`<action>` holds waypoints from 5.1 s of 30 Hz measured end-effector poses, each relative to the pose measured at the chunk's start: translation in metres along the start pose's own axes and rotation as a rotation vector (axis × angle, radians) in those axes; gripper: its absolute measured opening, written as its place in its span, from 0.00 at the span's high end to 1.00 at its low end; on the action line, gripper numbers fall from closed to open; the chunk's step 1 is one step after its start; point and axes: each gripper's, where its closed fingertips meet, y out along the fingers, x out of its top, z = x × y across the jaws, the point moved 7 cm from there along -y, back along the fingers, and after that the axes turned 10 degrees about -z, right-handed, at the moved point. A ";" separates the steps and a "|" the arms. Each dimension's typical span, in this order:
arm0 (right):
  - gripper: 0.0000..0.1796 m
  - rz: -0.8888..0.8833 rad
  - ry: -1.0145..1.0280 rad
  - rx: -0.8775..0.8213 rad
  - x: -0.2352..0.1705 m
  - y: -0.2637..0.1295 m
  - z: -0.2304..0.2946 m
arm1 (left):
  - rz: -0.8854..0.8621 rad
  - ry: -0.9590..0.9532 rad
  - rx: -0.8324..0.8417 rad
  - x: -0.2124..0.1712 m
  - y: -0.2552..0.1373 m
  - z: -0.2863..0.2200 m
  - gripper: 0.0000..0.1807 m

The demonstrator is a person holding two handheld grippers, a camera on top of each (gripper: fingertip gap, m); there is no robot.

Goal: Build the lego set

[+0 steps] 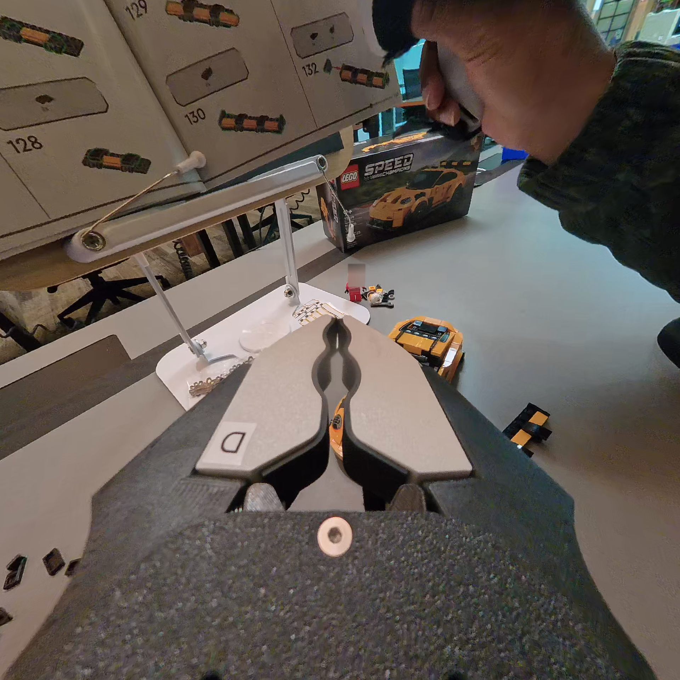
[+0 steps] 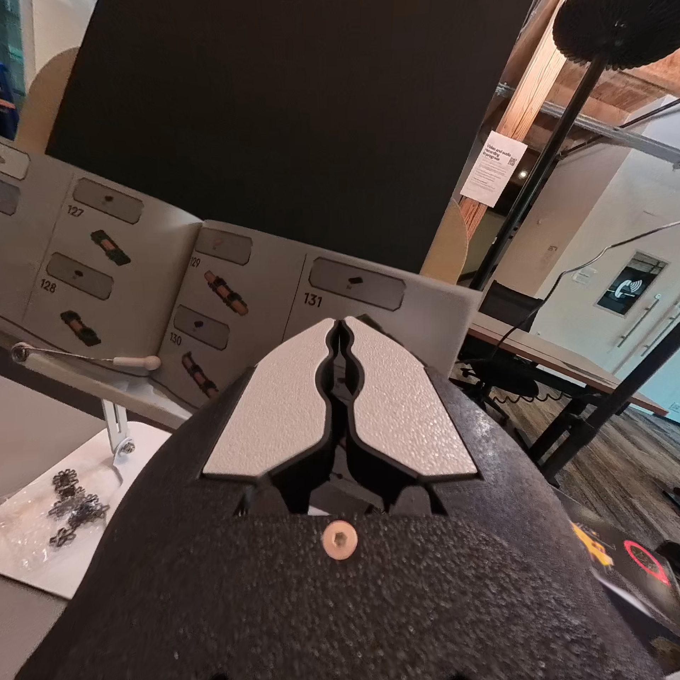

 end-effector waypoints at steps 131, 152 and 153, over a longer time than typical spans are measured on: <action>0.96 0.789 -0.378 1.259 -0.104 -0.226 0.078 | 0.142 -0.665 -0.359 -0.017 0.001 -0.020 0.92; 0.82 1.014 -0.163 1.374 -0.128 -0.223 0.067 | 0.148 -0.386 -0.165 -0.016 -0.008 -0.002 0.94; 0.82 0.987 -0.156 1.349 -0.127 -0.223 0.064 | 0.147 -0.374 -0.137 -0.016 -0.009 0.003 0.95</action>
